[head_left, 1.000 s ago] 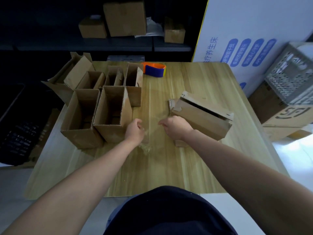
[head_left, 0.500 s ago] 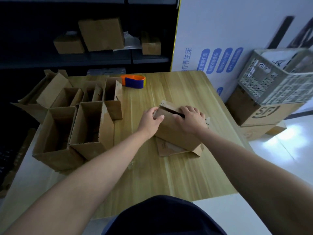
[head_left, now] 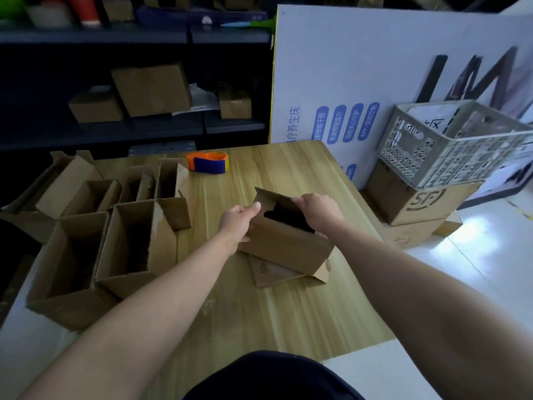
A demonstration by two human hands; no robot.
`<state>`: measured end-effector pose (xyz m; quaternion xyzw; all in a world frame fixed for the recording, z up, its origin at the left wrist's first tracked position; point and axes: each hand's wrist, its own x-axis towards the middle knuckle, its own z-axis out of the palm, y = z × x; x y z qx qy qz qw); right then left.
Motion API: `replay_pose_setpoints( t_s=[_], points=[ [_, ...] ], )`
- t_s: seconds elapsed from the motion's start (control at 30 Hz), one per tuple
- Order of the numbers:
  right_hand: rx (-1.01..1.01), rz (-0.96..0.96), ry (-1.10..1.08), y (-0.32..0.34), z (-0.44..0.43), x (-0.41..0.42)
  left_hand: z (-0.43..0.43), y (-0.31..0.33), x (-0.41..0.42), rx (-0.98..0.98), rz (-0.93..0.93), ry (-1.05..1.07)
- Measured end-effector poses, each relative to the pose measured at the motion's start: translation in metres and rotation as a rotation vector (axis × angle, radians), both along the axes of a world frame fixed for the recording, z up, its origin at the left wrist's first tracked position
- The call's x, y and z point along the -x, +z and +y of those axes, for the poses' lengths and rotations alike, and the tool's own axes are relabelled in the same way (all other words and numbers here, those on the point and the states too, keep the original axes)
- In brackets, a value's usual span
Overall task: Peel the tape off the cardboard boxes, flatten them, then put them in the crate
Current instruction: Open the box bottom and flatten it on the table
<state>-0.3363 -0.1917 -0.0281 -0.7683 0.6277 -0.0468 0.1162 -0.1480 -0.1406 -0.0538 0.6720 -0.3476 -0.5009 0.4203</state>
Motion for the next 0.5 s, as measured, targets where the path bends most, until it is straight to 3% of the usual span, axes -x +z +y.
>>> replay_pose_setpoints(
  t_s=[0.07,0.13,0.3,0.4,0.5],
  points=[
    [0.095,0.016,-0.022,0.006,-0.001,-0.002,-0.001,0.005,-0.002,-0.055,0.047,0.048],
    [0.173,0.036,-0.024,0.013,-0.001,-0.005,-0.004,0.011,-0.006,-0.101,-0.027,-0.013],
    [0.318,0.192,0.112,0.024,-0.001,-0.024,-0.019,0.045,-0.013,-0.275,-0.519,-0.27],
    [0.416,0.218,0.193,0.03,0.001,-0.038,-0.029,0.051,-0.019,-0.24,-0.77,-0.284],
    [0.509,0.208,0.271,0.036,0.003,-0.045,-0.031,0.046,-0.023,-0.142,-0.882,-0.226]
  ],
)
